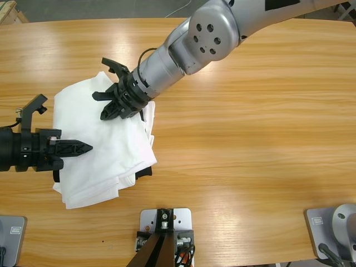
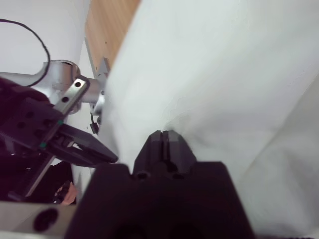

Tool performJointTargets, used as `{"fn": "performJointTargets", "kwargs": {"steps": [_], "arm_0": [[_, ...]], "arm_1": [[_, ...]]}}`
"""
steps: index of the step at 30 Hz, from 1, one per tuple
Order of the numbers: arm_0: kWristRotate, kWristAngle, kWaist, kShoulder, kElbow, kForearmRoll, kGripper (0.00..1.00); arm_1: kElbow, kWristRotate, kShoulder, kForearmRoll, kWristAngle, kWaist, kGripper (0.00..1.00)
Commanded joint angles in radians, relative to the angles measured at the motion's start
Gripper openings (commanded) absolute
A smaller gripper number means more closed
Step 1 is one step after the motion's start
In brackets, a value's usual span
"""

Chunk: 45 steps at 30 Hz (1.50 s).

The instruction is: Fold clothes

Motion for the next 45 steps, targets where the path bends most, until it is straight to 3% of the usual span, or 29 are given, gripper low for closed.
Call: {"fn": "performJointTargets", "kwargs": {"steps": [1, 13, 17, 23, 24, 25, 26, 30, 32, 36, 40, 45], "arm_0": [[-0.013, 0.008, -0.008, 0.071, 0.030, -0.031, 0.000], [-0.012, -0.009, -0.019, 0.047, 0.092, -0.045, 0.000], [-0.007, -0.009, -0.022, 0.004, 0.156, -0.045, 0.000], [-0.020, -0.018, -0.024, -0.115, 0.082, 0.009, 0.000], [-0.019, -0.017, -0.024, -0.159, 0.040, 0.046, 0.111], [-0.006, -0.014, -0.024, -0.200, -0.014, 0.085, 0.740], [0.034, -0.011, -0.024, -0.226, -0.064, 0.112, 0.977], [0.268, -0.007, -0.043, -0.174, -0.312, 0.408, 0.996], [0.458, 0.036, -0.091, -0.081, -0.439, 0.607, 0.996], [0.796, 0.247, -0.138, 0.100, -0.628, 0.880, 0.996], [0.959, 0.366, -0.145, 0.175, -0.691, 0.915, 0.996], [1.083, 0.358, -0.145, 0.255, -0.711, 0.909, 0.992]], "arm_1": [[-0.040, -0.016, 0.069, 0.000, 0.021, -0.070, 0.000], [-0.042, -0.033, 0.095, 0.013, -0.001, -0.143, 0.000], [-0.037, -0.064, 0.003, 0.042, -0.007, -0.208, 0.000], [0.015, -0.091, -0.195, 0.050, -0.075, -0.269, 0.009], [0.024, -0.092, -0.239, 0.070, -0.112, -0.268, 0.540], [0.025, -0.099, -0.284, 0.120, -0.164, -0.263, 0.973], [0.026, -0.129, -0.331, 0.166, -0.207, -0.257, 1.000], [0.055, -0.323, -0.503, 0.425, -0.499, -0.191, 1.000], [0.128, -0.357, -0.566, 0.515, -0.580, -0.180, 1.000], [0.326, -0.346, -0.721, 0.518, -0.624, -0.180, 1.000], [0.415, -0.335, -0.825, 0.557, -0.666, -0.180, 1.000], [0.481, -0.312, -0.852, 0.565, -0.691, -0.183, 1.000]]}}
